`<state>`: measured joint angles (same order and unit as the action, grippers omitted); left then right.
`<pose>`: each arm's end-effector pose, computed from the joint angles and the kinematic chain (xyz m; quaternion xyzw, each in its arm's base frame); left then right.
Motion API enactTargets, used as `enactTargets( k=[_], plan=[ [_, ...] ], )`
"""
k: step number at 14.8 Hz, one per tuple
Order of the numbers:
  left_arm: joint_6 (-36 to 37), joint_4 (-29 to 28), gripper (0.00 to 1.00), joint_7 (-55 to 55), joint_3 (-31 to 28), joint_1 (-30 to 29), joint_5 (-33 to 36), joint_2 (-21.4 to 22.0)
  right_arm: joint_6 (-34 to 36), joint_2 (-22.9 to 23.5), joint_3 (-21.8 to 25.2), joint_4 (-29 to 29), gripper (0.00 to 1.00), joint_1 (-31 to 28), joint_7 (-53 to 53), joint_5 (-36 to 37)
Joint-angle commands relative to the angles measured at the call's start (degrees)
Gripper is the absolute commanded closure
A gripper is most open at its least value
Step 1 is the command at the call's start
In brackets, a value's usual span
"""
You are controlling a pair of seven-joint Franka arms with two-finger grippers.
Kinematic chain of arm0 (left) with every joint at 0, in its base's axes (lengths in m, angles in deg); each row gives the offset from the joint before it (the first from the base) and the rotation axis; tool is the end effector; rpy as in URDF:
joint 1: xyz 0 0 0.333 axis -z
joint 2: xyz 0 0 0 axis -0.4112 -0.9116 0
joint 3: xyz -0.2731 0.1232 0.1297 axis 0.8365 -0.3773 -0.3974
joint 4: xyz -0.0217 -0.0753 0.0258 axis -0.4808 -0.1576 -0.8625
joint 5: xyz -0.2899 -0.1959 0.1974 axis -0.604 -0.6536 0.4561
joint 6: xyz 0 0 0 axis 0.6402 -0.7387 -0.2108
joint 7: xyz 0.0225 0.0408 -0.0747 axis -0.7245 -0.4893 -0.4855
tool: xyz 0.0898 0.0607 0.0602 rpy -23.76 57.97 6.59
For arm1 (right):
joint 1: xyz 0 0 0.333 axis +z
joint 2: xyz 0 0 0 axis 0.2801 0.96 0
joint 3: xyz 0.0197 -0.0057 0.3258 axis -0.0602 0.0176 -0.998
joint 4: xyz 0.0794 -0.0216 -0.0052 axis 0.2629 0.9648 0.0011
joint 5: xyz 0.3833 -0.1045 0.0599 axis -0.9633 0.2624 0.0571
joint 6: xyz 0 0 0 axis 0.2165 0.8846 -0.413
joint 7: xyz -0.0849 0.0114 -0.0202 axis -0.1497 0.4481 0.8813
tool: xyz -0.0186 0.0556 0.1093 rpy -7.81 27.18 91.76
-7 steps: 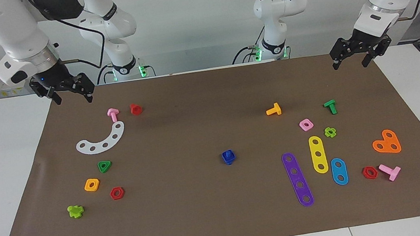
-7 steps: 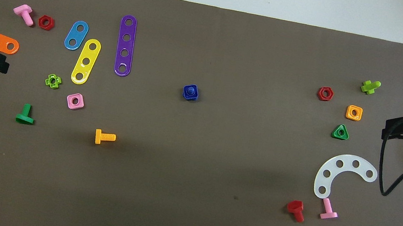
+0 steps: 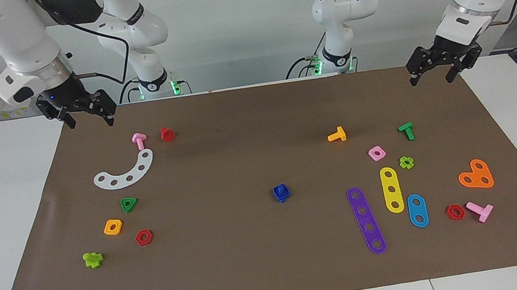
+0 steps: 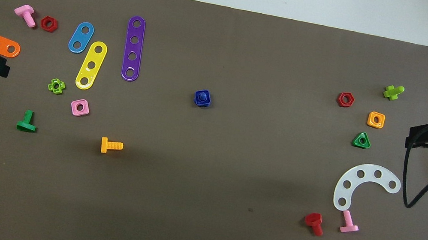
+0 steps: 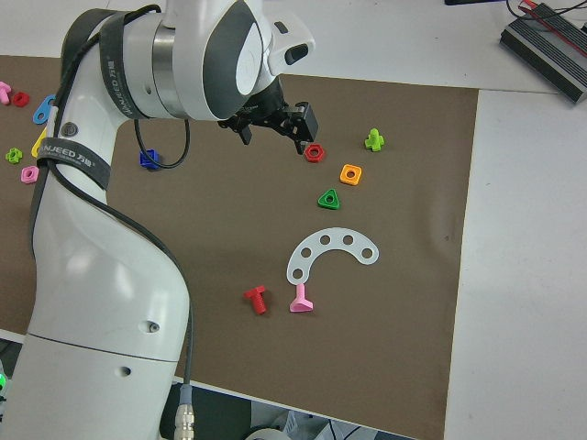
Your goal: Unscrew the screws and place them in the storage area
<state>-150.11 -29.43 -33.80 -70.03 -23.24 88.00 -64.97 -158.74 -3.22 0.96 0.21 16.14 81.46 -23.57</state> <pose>0.5583 -0.0133 0.6096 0.9982 -0.0584 0.0075 0.0123 0.5589 -0.0026 0.6106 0.9983 -0.0504 -0.0287 0.0095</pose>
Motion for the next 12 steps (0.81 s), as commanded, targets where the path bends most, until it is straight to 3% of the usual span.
enactTargets(
  k=[1, 5, 8, 12],
  plan=[
    [-0.7, -1.3, 0.00, -0.5, 0.1, -0.2, 0.9, 1.2, -1.4, -1.5, -0.3, 1.9, 0.00, -0.3, -0.2, -0.9],
    [-1.3, -2.1, 0.00, 1.9, 0.7, 1.2, 0.8, 1.5, -1.4, -1.5, -0.3, 1.9, 0.00, -0.3, -0.2, -0.9],
    [-3.3, -4.2, 0.00, 6.6, 0.7, 6.9, 0.8, 1.6, -1.4, -1.5, -0.3, 1.9, 0.00, -0.3, -0.2, -0.9],
    [-7.8, -4.7, 0.00, 19.0, 0.8, 15.7, 0.8, -2.5, -1.4, -1.5, -0.3, 1.9, 0.00, -0.3, -0.2, -0.9]
  ],
)
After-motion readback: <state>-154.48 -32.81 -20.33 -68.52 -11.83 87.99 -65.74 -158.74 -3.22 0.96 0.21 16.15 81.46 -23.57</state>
